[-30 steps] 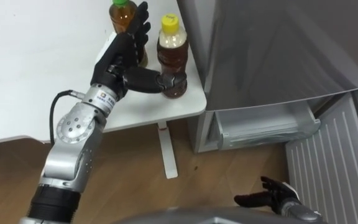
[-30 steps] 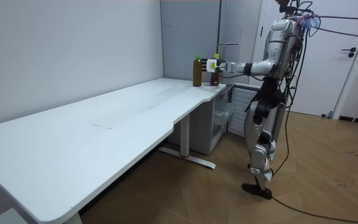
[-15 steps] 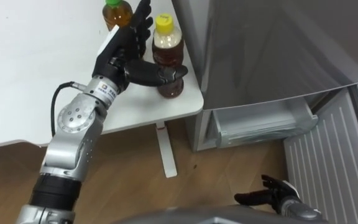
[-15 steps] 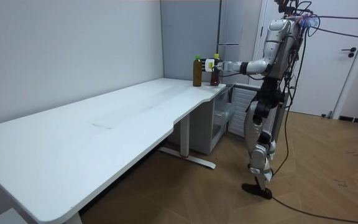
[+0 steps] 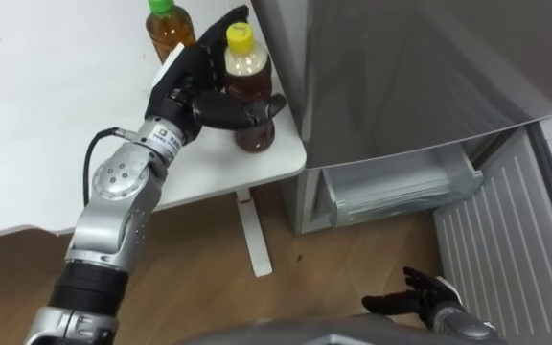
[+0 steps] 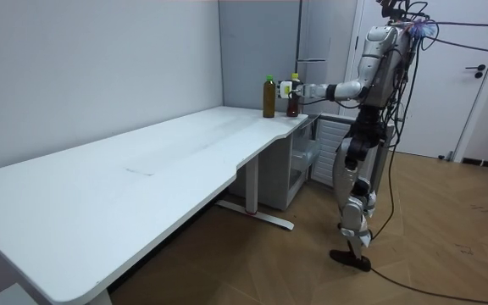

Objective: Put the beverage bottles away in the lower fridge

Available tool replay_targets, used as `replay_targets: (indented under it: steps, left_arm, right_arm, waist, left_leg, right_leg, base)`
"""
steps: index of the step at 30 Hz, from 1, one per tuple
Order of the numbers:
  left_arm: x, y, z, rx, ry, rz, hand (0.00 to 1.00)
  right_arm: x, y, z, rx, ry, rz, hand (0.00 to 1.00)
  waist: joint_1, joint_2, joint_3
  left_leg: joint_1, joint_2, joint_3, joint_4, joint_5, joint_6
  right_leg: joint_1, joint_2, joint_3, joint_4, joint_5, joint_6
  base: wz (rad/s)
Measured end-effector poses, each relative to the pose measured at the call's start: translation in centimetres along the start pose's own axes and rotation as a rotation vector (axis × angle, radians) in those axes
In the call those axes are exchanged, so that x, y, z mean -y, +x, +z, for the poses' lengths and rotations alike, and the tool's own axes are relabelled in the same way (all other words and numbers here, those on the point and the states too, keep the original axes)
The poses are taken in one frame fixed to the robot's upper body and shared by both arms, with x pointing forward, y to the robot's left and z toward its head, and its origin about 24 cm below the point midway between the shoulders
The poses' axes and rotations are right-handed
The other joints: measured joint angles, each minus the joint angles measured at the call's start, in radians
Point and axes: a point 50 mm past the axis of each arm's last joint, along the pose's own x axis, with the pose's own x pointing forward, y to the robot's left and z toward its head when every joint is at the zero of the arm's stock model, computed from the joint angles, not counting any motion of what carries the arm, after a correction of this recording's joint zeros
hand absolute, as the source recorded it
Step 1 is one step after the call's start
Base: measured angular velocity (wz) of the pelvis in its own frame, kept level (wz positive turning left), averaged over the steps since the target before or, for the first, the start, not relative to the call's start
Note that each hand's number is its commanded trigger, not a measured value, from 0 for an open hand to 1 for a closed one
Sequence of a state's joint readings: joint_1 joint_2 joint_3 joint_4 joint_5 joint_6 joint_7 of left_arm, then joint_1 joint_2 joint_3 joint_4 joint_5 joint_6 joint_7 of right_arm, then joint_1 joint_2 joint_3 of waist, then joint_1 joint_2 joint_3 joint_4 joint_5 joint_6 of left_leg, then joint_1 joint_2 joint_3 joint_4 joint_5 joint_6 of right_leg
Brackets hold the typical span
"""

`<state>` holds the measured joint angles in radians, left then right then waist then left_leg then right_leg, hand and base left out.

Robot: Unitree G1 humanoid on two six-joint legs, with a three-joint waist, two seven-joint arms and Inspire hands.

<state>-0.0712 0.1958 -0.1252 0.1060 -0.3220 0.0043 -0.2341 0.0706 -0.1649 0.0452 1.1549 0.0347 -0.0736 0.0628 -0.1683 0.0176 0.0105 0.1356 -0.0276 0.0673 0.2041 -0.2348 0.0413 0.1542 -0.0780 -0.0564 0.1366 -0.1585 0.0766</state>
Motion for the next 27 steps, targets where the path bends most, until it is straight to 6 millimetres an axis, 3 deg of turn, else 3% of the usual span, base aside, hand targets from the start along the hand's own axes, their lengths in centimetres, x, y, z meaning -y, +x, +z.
replay_targets:
  steps: [10,19,27]
  left_arm:
    - [0.0,0.2,-0.5,-0.02,-0.01,-0.006,1.0]
    - [-0.2,0.9,-0.8,-0.033,-0.058,-0.013,1.0]
    - [-0.2,0.9,-1.0,-0.039,-0.076,-0.007,1.0]
  right_arm:
    - [0.1,0.0,0.0,-0.001,-0.002,-0.024,0.0]
    - [0.1,0.0,0.0,-0.009,-0.003,-0.028,0.0]
    - [-0.2,0.1,-0.1,-0.013,-0.016,-0.01,0.0]
  waist:
    - [-0.023,-0.002,0.001]
    - [-0.019,-0.011,0.0052]
    - [-0.006,-0.02,0.002]
  left_leg:
    - [0.003,0.0,0.001,-0.001,0.0,0.0]
    - [0.009,0.001,0.002,-0.001,0.0,0.0]
    - [0.015,0.015,0.009,-0.002,0.0,0.0]
  right_leg:
    - [0.003,0.0,0.0,0.001,0.0,0.0]
    - [0.005,0.0,0.002,0.006,0.0,0.0]
    - [0.002,0.007,0.012,0.015,0.0,0.0]
  base:
    - [0.0]
    - [0.0]
    - [-0.03]
